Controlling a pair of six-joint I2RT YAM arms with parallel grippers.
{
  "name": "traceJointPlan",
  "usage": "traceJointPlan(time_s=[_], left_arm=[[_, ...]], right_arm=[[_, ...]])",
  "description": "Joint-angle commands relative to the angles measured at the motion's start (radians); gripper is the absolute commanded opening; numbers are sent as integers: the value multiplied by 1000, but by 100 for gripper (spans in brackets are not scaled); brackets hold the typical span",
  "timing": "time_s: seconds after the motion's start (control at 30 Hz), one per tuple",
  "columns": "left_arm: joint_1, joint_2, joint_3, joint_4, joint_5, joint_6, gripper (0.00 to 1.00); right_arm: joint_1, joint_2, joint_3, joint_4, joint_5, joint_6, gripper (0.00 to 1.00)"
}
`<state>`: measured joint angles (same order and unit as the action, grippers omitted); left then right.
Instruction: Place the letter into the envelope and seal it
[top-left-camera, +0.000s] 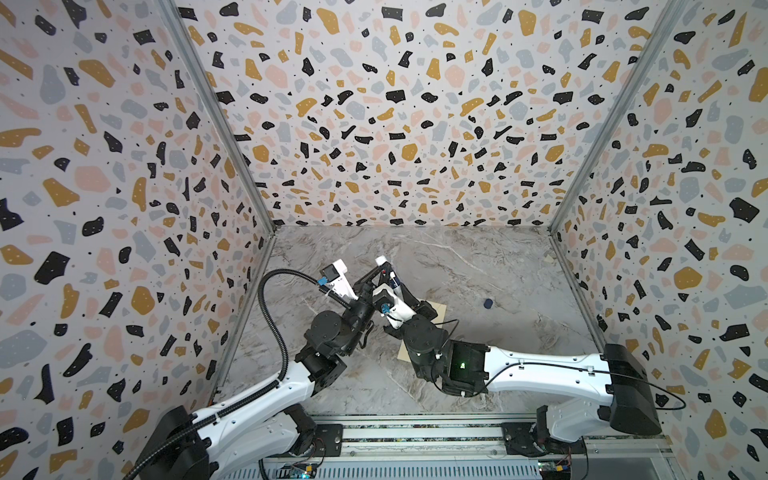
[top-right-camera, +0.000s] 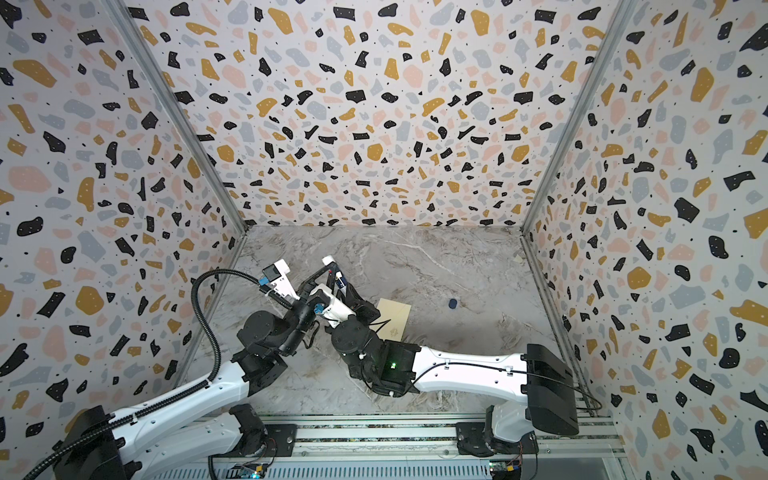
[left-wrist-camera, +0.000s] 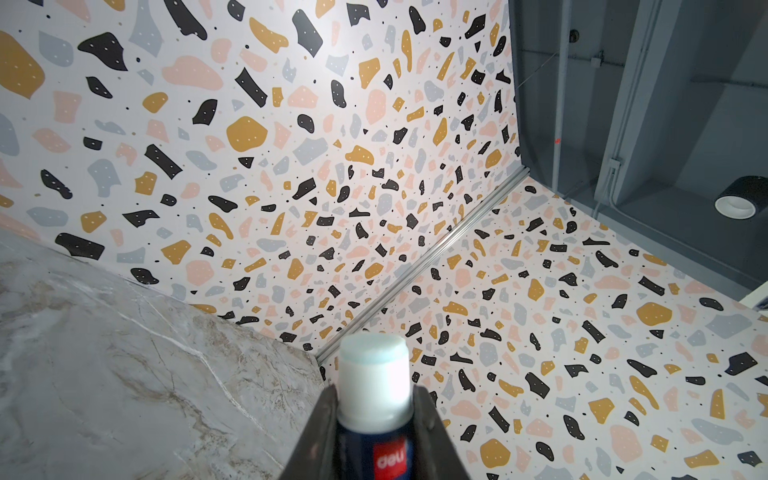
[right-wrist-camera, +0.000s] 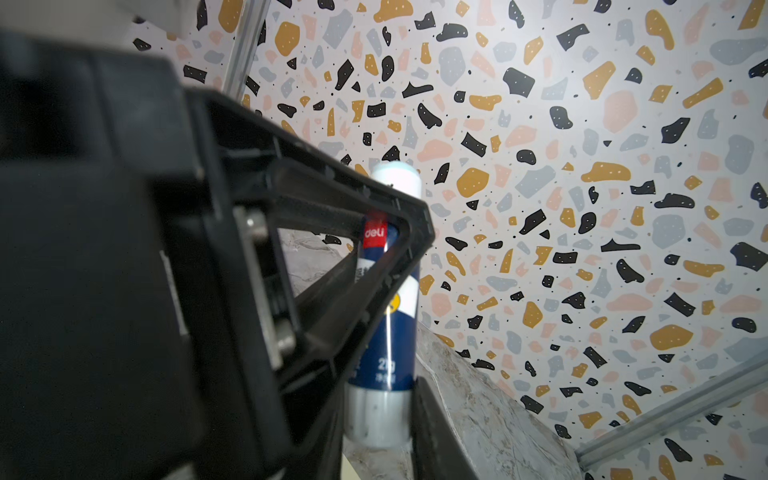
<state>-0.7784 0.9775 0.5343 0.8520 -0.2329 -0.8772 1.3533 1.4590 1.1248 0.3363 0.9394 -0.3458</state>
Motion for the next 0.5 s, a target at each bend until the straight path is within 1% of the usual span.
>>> traceJointPlan(time_s=[0.0, 0.07, 0.1, 0.17, 0.23, 0.33, 0.37, 0.43, 0.47], left_arm=[[-24, 6, 3, -50, 120, 23, 0], [-21, -2, 9, -43, 125, 19, 0], [-22, -6, 13, -41, 129, 17, 0], [-20, -13, 25, -36, 140, 13, 0], [-18, -19, 33, -28, 153, 7, 0], [-16, -26, 42, -15, 169, 0, 0], [-15, -26, 43, -10, 172, 0, 0], [-16, -26, 43, 1, 178, 0, 0], [-15, -25, 42, 5, 179, -27, 0]], right_arm=[[-16, -110, 7, -11, -299, 123, 36], [-74, -173, -20, -54, -459, 244, 44], [-108, -210, -46, -56, -560, 306, 49], [-184, -277, -108, -28, -746, 414, 57], [-272, -337, -183, 25, -930, 539, 62], [-388, -398, -288, 149, -1147, 724, 69], [-419, -408, -314, 189, -1199, 779, 71], [-482, -413, -362, 274, -1310, 910, 73], [-509, -407, -386, 329, -1364, 980, 73]])
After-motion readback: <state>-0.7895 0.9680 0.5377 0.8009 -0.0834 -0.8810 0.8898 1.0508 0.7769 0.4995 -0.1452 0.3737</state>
